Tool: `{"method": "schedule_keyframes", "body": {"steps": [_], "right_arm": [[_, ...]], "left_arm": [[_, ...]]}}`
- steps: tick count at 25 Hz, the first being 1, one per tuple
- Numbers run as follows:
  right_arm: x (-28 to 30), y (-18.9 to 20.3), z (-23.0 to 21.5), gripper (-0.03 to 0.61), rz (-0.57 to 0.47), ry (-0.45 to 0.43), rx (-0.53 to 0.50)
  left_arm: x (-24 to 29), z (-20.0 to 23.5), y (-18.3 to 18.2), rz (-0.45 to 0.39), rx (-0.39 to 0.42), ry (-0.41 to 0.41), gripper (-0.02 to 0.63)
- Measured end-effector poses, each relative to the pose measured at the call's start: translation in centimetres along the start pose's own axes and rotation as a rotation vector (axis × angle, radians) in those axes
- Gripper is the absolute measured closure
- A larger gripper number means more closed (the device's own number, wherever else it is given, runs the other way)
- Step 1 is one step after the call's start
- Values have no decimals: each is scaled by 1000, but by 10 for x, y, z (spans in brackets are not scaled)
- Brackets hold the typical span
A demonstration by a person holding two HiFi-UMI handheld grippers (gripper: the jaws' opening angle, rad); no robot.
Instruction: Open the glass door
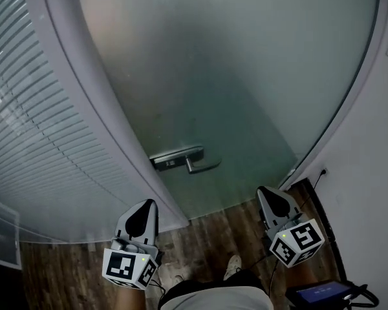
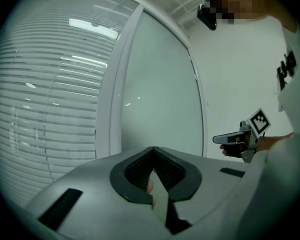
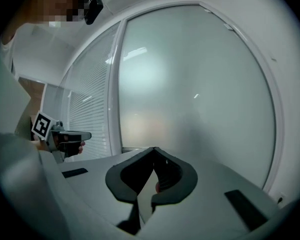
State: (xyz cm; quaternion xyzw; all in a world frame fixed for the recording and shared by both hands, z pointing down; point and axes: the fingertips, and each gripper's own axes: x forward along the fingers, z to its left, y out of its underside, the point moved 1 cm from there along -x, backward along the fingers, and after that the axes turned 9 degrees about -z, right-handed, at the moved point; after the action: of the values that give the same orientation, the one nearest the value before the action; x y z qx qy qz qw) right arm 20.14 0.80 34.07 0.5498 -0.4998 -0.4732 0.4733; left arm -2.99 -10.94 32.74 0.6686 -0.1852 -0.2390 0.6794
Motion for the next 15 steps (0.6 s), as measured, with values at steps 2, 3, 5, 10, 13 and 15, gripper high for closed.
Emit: {"method": "schedule_keyframes", "body": {"steps": [2, 3, 5, 10, 13, 15], "right_arm": [[8, 4, -15, 577, 11, -43, 11], [11, 8, -22, 577, 14, -59, 15], [16, 15, -35, 577, 17, -91, 21], [30, 12, -38, 577, 23, -165, 41], [40, 12, -35, 577, 34, -168, 56], [46, 15, -29, 577, 45, -173, 51]], "left_arm": [[6, -4, 3, 5, -2, -48, 615], [9, -6, 7, 7, -3, -66, 615], [14, -11, 14, 11, 2, -94, 615], [11, -17, 14, 48, 3, -148, 615], [14, -12, 8, 57, 0, -142, 615], [14, -5, 7, 53, -1, -142, 615]]}}
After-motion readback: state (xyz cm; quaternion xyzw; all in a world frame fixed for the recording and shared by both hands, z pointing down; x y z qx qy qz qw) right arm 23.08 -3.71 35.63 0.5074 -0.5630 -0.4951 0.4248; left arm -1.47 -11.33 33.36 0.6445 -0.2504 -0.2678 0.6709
